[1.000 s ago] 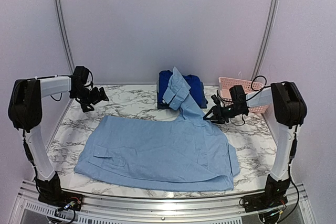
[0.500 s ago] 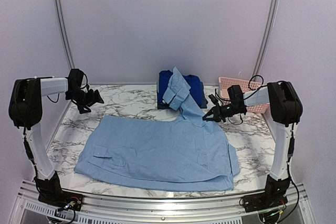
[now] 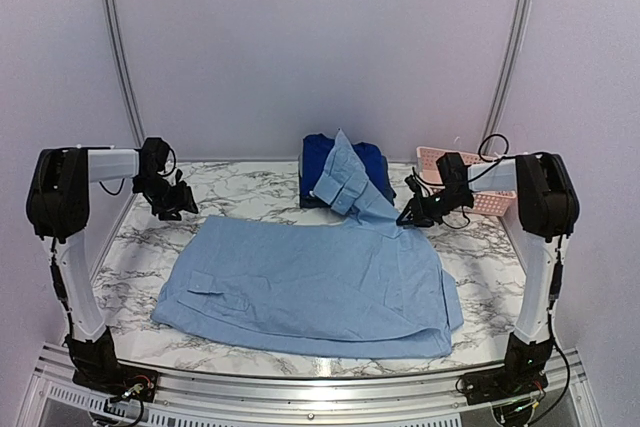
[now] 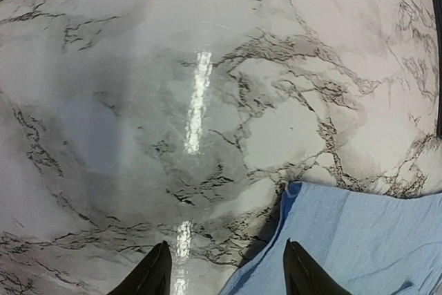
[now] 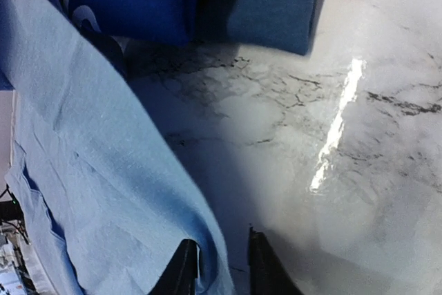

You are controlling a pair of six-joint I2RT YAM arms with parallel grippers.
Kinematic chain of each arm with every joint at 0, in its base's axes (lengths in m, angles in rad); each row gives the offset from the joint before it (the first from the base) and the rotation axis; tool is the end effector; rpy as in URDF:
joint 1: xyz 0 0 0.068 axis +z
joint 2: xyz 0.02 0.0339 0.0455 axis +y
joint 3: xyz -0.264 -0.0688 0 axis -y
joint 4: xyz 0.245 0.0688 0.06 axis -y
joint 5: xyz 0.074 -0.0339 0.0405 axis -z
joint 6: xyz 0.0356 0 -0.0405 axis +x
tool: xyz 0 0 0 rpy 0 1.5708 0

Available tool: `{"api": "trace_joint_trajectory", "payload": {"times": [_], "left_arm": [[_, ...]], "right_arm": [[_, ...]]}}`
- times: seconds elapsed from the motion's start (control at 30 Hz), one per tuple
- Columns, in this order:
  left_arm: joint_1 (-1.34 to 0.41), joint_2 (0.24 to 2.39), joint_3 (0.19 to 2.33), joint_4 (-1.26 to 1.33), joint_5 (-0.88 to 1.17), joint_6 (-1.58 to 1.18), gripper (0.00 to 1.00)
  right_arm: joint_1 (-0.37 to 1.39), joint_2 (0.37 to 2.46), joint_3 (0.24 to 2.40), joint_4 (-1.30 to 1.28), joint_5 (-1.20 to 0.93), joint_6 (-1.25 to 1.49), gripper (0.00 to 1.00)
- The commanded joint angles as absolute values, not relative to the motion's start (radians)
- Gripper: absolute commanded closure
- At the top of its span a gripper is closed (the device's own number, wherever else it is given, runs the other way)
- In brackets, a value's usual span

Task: Fold and stack the mixed laundry pile
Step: Pick up the 1/3-folded shirt from the center of the board.

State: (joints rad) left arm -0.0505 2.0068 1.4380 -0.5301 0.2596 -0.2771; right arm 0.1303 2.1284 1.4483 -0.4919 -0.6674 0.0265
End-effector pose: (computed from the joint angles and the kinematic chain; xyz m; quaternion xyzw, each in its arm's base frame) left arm 0.4185 -0.0303 0.1748 -0.0789 0.9614 -0.1620 0.2082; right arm 0.4210 0.0774 0.1361 -0.1128 0.9215 0.3347 0.1614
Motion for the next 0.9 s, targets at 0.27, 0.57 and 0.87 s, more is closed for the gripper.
{"api": "trace_joint_trajectory", "payload": {"times": [0.27, 0.57, 0.87], "left_arm": [[-0.127, 2.15, 1.611, -0.578, 0.281, -0.097, 0.44], [-0.143, 2.206, 1.651, -0.591, 0.307, -0.083, 0.57], [-0.146, 2.204, 1.67, -0.594, 0.351, -0.096, 1.0]], "right_arm": [[0.128, 2.176, 1.581, -0.554, -0.692, -0.022, 0.64], [0.161, 2.2, 1.606, -0.59, -0.727, -0.058, 0.63], [0.166, 2.179, 1.632, -0.59, -0.743, -0.058, 0.97]]}}
